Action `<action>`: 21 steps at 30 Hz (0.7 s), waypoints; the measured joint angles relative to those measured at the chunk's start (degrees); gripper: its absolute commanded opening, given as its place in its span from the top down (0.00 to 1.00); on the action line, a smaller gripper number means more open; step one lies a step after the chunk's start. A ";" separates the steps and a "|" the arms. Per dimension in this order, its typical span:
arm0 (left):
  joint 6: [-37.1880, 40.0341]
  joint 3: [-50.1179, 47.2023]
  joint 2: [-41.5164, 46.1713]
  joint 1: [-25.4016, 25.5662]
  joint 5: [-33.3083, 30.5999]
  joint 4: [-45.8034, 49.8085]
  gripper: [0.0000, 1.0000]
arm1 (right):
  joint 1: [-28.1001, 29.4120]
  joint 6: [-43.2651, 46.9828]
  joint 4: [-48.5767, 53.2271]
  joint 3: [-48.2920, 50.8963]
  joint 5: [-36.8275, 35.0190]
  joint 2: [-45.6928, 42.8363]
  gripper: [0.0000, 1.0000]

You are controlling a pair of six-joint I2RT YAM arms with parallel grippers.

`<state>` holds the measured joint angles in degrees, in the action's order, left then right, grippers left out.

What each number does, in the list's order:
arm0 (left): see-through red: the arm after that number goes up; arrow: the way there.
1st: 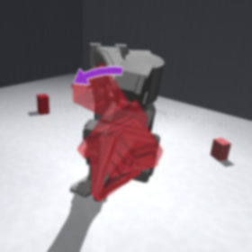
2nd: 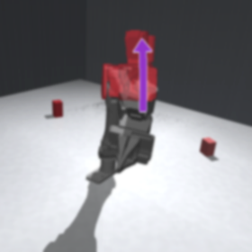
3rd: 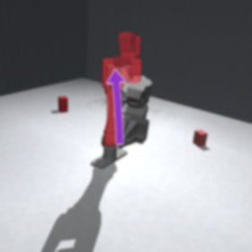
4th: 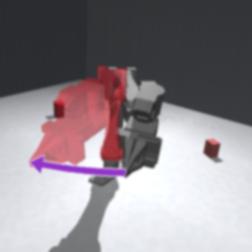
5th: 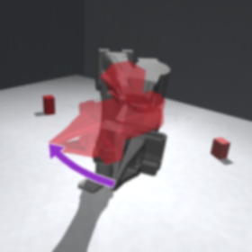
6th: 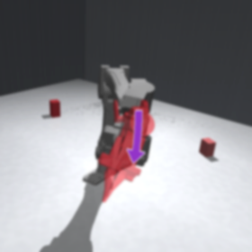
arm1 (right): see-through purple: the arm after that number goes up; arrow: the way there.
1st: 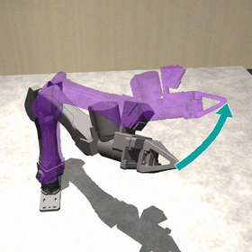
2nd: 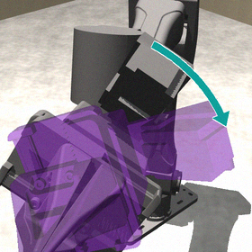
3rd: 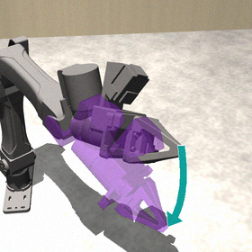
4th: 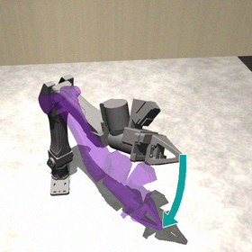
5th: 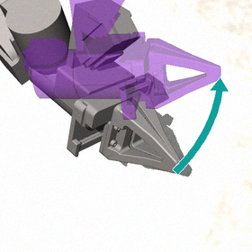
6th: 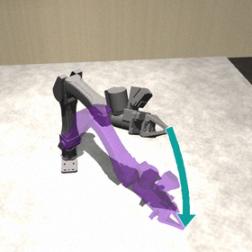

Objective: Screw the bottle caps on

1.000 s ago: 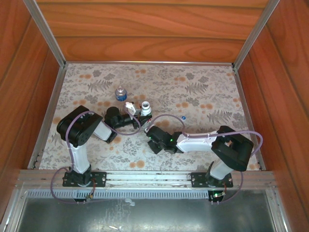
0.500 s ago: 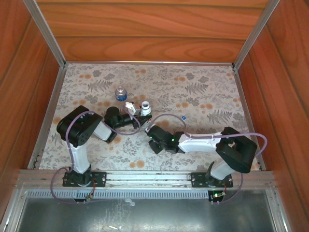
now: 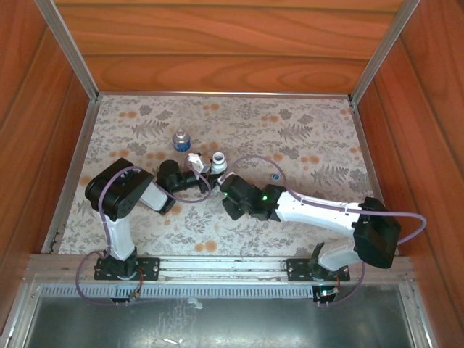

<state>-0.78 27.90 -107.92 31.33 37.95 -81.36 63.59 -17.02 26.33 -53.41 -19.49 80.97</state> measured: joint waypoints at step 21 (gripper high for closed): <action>0.52 0.00 0.00 0.02 0.92 0.02 0.46 | -7.08 7.21 14.40 -19.91 2.58 -0.85 0.56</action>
<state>-0.25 27.90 -107.92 31.35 38.87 -81.34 56.51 -9.80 40.73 -73.32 -16.91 80.12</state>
